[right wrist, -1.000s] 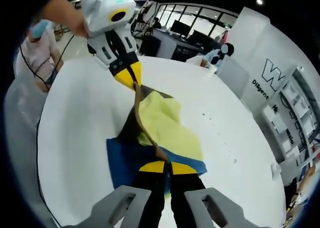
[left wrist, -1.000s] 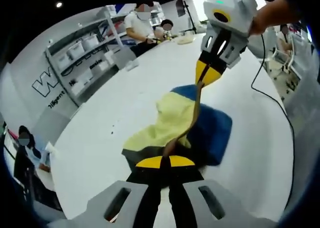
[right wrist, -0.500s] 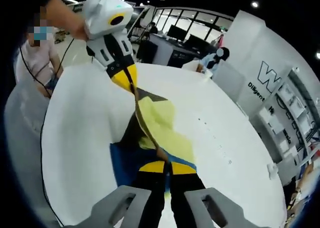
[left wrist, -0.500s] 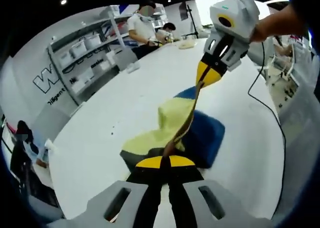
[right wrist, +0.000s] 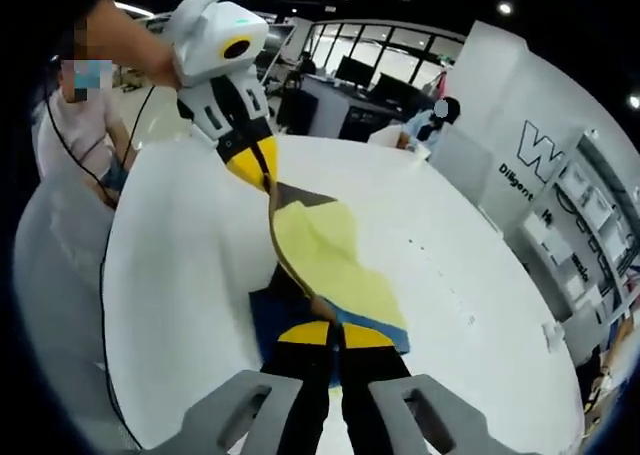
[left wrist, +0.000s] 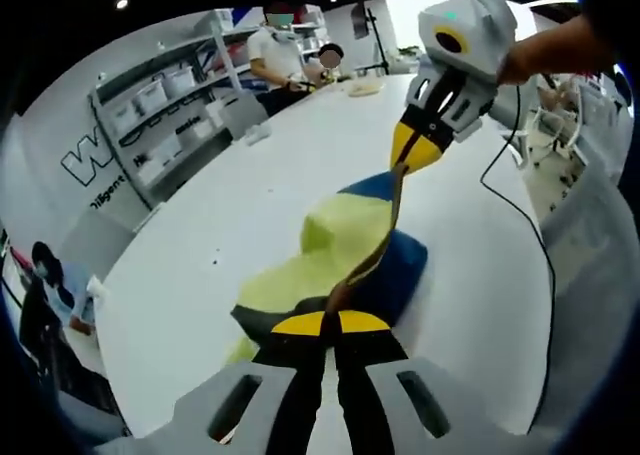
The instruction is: Fold the garment on the visible template until the final outline fits inside the template.
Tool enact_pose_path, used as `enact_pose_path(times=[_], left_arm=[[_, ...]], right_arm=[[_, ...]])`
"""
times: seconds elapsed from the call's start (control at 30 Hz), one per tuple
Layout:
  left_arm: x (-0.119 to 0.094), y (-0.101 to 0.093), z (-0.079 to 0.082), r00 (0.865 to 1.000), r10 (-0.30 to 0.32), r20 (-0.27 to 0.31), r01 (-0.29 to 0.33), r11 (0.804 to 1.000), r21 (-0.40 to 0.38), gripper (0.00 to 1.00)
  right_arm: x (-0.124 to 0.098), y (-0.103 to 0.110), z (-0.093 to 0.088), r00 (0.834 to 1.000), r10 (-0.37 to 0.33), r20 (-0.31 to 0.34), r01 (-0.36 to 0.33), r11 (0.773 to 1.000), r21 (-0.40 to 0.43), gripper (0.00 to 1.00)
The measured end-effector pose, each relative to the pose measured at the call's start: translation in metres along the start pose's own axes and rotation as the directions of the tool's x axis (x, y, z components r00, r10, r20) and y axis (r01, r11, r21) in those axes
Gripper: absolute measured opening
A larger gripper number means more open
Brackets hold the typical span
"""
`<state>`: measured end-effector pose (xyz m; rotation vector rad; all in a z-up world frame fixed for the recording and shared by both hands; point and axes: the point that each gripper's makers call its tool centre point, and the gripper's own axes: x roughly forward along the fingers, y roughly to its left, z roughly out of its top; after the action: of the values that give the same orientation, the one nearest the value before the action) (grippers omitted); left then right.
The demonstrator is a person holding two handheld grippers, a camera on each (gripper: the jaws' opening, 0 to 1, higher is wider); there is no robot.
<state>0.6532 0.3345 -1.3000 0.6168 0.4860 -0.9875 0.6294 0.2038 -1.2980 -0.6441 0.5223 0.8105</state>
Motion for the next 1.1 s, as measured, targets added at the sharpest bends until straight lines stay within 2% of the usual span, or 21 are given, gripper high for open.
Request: enact_pose_path(times=[0.63,1.1], left_arm=[[-0.03,-0.031,-0.007,1.0,-0.022,0.018,0.023,0.998,-0.056,0.1],[-0.047,-0.046,-0.012,0.999,-0.026,0.039,0.03,0.994,-0.104,0.1]], right_arm=[[-0.023,0.045,0.001,0.998,0.046,0.03,-0.047,0.998,0.038,0.0],[-0.034,0.062,0.001,0.997,0.061,0.042,-0.063,0.996,0.069,0.0]])
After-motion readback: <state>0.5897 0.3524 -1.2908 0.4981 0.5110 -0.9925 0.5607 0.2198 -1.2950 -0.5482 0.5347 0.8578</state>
